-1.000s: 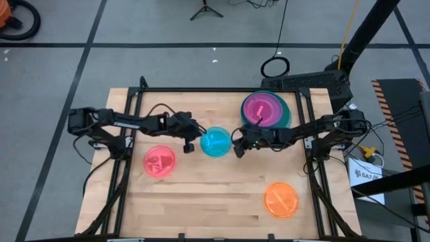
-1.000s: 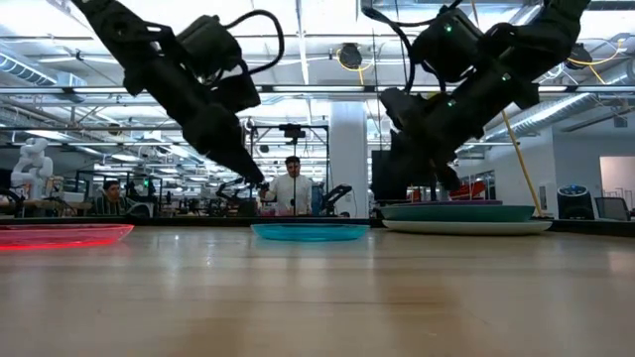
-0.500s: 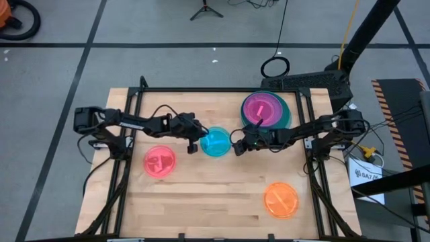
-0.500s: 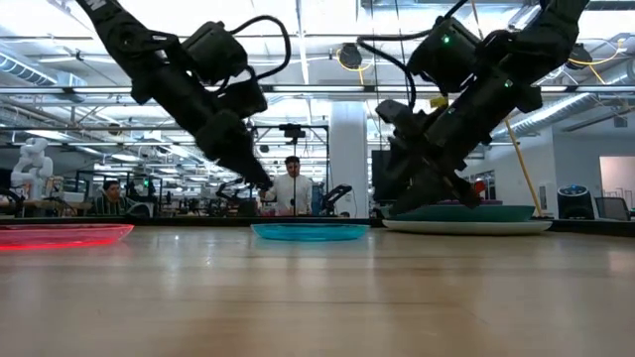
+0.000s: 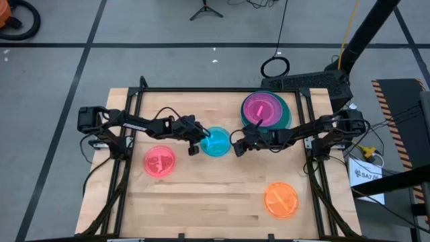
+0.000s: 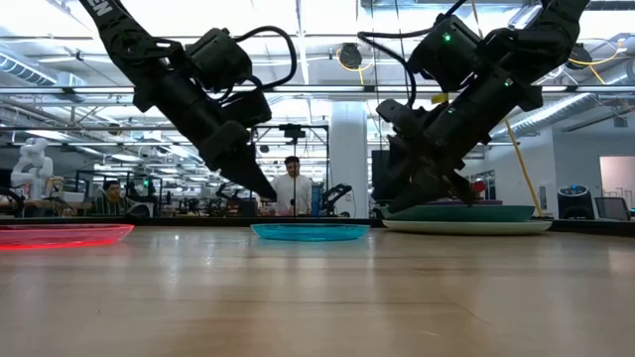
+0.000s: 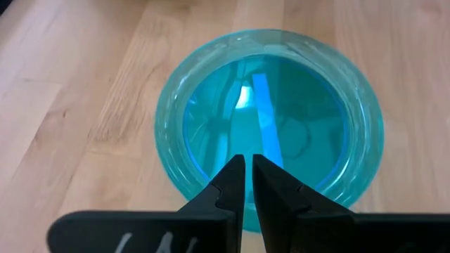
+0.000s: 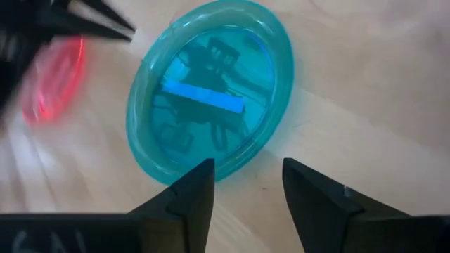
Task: Stack plastic plates
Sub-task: Stack the blue plate on top of the pink plate
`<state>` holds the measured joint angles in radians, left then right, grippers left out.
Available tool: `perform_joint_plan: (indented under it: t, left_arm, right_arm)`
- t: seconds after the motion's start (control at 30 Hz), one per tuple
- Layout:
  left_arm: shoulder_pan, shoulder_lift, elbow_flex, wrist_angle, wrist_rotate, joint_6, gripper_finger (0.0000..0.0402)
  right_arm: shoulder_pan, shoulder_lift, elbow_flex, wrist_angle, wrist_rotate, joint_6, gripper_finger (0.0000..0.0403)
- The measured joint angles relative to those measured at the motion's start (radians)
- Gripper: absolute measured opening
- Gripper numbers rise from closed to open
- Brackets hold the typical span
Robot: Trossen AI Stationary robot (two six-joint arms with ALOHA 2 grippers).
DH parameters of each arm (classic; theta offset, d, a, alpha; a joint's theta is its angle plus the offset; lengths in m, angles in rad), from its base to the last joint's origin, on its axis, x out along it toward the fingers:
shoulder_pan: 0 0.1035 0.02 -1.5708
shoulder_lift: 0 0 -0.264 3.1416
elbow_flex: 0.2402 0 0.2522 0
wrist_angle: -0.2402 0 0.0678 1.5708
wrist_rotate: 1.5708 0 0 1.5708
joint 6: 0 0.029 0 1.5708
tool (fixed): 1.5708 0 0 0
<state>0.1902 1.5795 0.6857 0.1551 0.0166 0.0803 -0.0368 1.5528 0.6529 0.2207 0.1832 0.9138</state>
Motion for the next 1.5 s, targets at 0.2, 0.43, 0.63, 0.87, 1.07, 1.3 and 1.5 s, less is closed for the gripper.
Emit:
perform_joint_plan:
  t: [0.2,0.43,0.63,0.87,1.07,1.3,1.5]
  left_arm:
    - [0.000,0.000,0.000,-0.003,0.000,-0.001,0.0035]
    - [0.000,0.000,0.000,-0.002,-0.001,-0.002,0.0035]
    - [0.000,0.000,0.000,-0.001,-0.001,0.000,0.0035]
    - [0.000,0.000,0.000,0.008,-0.001,0.000,0.0035]
    - [0.000,0.000,0.000,0.018,-0.001,0.003,0.0035]
    - [0.000,-0.001,0.000,0.020,-0.001,0.008,0.0035]
    - [0.000,-0.002,0.000,0.009,-0.001,0.004,0.0035]
  right_arm:
    - [0.048,0.000,0.000,0.015,0.065,-0.278,0.0160]
    - [0.084,0.000,0.000,0.019,0.082,-0.385,0.0160]
    - [0.117,0.000,0.000,0.070,0.080,-0.516,0.0160]
    - [0.144,0.023,0.018,0.190,0.078,-0.696,0.0160]
    - [0.155,0.127,0.189,0.022,0.076,-0.848,0.0160]
    - [0.157,0.195,0.447,-0.452,0.077,-0.976,0.0160]
    - [0.157,0.230,0.513,-0.574,0.075,-1.069,0.0160]
